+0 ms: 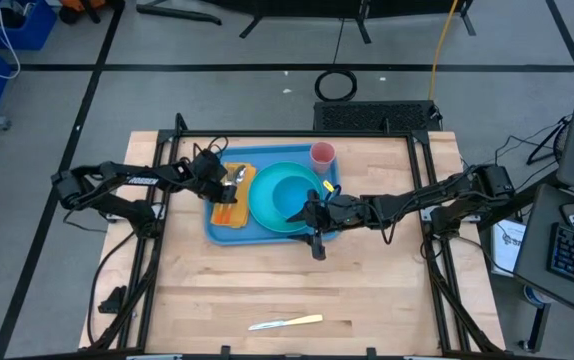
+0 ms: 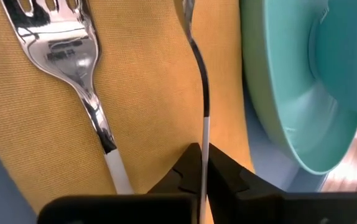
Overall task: Set up tray
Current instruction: Put the orange spoon on the yellow napkin to the right of the orange fork on the blue serving tray
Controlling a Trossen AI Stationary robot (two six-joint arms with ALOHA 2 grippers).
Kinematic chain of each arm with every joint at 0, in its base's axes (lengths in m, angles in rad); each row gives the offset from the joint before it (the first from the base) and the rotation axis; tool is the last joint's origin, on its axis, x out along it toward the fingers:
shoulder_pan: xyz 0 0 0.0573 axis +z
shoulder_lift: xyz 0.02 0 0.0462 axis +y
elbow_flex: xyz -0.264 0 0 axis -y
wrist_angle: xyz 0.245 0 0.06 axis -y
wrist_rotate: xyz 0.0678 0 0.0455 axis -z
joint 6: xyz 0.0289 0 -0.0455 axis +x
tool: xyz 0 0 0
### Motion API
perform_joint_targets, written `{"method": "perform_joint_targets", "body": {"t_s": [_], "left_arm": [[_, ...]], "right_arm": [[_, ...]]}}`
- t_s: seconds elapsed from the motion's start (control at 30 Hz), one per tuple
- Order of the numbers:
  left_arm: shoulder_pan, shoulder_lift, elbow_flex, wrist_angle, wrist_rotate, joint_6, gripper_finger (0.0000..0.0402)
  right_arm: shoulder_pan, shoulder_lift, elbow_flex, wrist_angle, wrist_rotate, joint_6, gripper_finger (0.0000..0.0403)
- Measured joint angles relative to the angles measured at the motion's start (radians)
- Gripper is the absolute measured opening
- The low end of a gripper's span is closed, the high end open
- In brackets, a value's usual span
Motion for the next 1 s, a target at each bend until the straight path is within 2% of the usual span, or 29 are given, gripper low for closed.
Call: {"method": "perform_joint_targets", "body": {"t_s": [0.1,0.23,0.4,0.6,1.0], "left_arm": [[0.000,0.000,0.000,-0.004,0.008,0.014,0.0021],[0.000,0.000,0.000,-0.002,0.015,0.012,0.0006],[0.000,0.000,0.000,0.003,0.009,-0.011,0.0021],[-0.002,0.001,-0.001,0.011,-0.002,-0.049,0.0010],[-0.043,-0.001,-0.001,0.038,-0.091,-0.119,0.0017]], "right_arm": [[0.000,0.000,0.000,0.000,0.000,0.000,0.0196],[0.000,0.000,0.000,0.000,0.000,0.000,0.0196],[0.000,0.000,0.000,0.000,0.000,0.000,0.0196],[0.000,0.000,0.000,0.000,0.000,0.000,0.0196],[0.000,0.000,0.000,0.000,0.000,0.000,0.0196]]}}
